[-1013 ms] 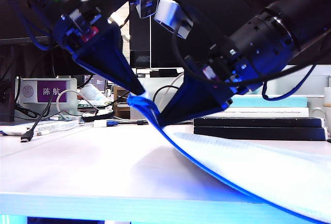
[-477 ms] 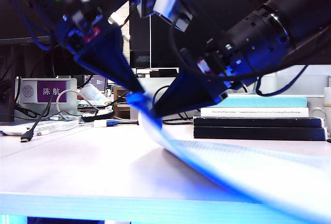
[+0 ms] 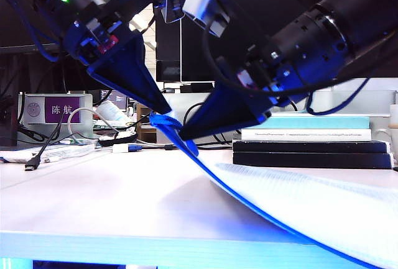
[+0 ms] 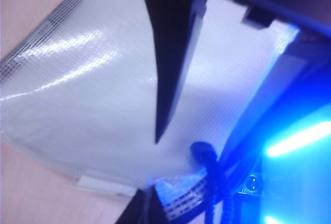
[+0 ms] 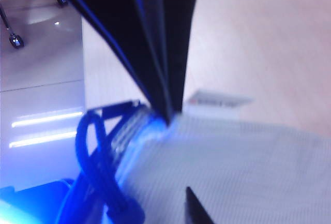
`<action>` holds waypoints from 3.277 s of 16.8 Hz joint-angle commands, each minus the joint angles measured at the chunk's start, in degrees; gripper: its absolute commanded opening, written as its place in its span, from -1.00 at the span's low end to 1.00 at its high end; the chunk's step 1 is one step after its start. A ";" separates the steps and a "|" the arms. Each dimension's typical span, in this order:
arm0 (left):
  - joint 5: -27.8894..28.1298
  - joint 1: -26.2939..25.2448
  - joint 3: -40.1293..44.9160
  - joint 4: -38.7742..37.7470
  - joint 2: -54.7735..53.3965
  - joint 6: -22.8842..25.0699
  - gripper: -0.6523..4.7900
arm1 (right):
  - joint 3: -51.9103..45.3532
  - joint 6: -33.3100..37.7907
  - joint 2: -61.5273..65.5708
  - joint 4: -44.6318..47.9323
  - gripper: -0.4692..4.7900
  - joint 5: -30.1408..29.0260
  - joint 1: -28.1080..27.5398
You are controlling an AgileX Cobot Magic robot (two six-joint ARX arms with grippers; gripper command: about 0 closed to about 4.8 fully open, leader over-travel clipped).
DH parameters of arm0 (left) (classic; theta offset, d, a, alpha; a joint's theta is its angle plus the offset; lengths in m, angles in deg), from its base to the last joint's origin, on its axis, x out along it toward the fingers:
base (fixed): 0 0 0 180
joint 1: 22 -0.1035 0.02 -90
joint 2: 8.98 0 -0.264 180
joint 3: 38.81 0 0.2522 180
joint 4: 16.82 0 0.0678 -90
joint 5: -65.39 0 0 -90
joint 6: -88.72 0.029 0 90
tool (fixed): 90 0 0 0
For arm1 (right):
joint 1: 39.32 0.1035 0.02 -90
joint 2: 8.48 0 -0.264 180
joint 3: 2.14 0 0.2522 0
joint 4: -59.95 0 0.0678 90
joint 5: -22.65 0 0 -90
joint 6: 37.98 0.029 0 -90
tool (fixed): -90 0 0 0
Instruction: Pick up the transparent plastic file bag with a blue zipper and close its zipper.
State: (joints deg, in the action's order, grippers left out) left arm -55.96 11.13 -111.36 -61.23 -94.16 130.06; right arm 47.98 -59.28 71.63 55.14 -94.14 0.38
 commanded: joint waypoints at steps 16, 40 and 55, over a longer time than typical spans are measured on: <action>3.80 -1.86 -0.39 7.37 0.20 -4.11 -0.78 | 0.24 0.04 -0.11 -1.57 -0.83 -2.43 0.33; -4.52 -2.62 -0.37 11.45 7.78 17.49 0.64 | 22.91 -0.15 -11.87 -30.40 -0.83 -0.07 -5.88; -21.88 -2.47 -0.37 20.70 6.97 9.55 0.46 | 28.00 3.74 -19.30 -35.65 -0.83 -7.93 -5.81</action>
State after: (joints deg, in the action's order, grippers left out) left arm -76.79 8.64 -111.58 -43.37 -87.28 141.84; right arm 75.58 -55.95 52.60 18.73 -101.55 -5.46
